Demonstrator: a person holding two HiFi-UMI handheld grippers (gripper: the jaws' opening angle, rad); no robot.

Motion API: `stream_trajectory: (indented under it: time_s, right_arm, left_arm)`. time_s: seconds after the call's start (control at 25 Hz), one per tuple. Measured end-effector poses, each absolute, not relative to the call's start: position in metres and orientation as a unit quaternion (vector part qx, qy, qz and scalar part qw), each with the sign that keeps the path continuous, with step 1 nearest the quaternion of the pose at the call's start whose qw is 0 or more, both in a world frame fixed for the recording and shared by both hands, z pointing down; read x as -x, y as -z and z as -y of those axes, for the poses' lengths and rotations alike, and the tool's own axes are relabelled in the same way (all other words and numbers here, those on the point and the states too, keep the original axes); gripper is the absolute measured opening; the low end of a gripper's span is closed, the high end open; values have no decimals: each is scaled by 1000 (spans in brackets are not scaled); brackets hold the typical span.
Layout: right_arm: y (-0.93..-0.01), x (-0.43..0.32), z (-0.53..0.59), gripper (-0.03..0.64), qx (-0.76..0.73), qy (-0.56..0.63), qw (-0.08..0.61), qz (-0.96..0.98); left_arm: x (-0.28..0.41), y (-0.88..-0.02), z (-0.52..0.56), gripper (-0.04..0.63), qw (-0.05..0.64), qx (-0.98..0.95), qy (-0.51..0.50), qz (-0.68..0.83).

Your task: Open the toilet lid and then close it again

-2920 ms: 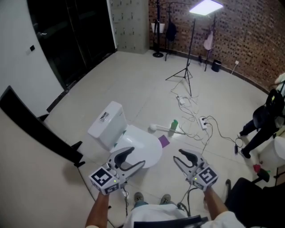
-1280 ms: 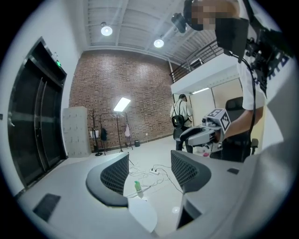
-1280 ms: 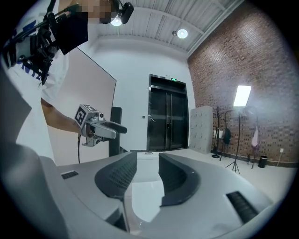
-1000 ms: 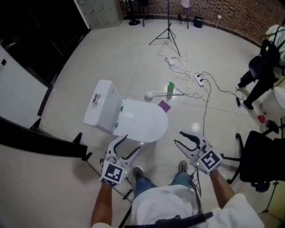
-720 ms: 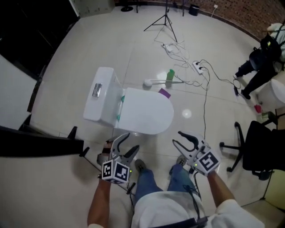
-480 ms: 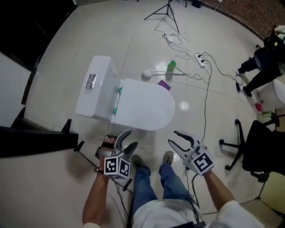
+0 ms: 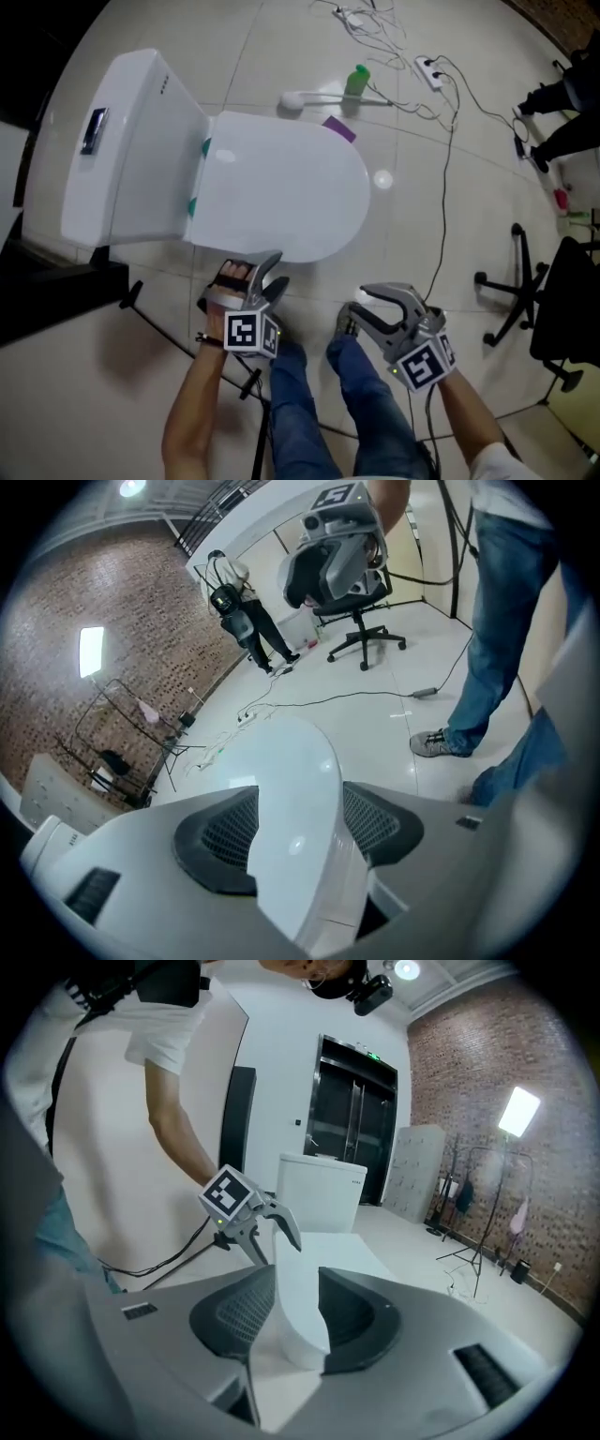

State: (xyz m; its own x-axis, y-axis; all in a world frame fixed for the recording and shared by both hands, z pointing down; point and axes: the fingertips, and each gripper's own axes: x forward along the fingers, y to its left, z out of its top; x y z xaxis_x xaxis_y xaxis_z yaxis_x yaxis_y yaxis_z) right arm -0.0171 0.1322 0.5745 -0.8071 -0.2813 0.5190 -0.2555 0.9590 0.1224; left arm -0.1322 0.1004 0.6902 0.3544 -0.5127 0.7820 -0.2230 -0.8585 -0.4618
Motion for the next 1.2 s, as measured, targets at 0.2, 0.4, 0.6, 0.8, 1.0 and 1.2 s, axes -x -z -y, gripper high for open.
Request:
stream_trajectory:
  time_s: [0.2,0.4,0.6,0.8,1.0,1.2]
  right_arm:
    - [-632,9,-146,140,-133,13,280,951]
    - [-655,1,-153,140,-137,4,272,952]
    - [-664,-6,-151,140,-145,-4,267,953]
    - [-669,-8,-140,140,-165,-23,257,952]
    - [-672,-10,-134,140,-178,-40,256,949]
    - [-664,-13,-127,140,-182,-28,252,950]
  left_arm:
    - [127,-750,-86,276,176,788,552,-210]
    - [127,-770,-82,276,184,781,559,-208]
    - [124,-764,-77,278,207,772,563,-211]
    - [124,-769,-80,278,219,757,583,-197]
    - [124,-771,-80,268,200,756,585,-217]
    - [126,-762,-81,241,216,744,576,-259]
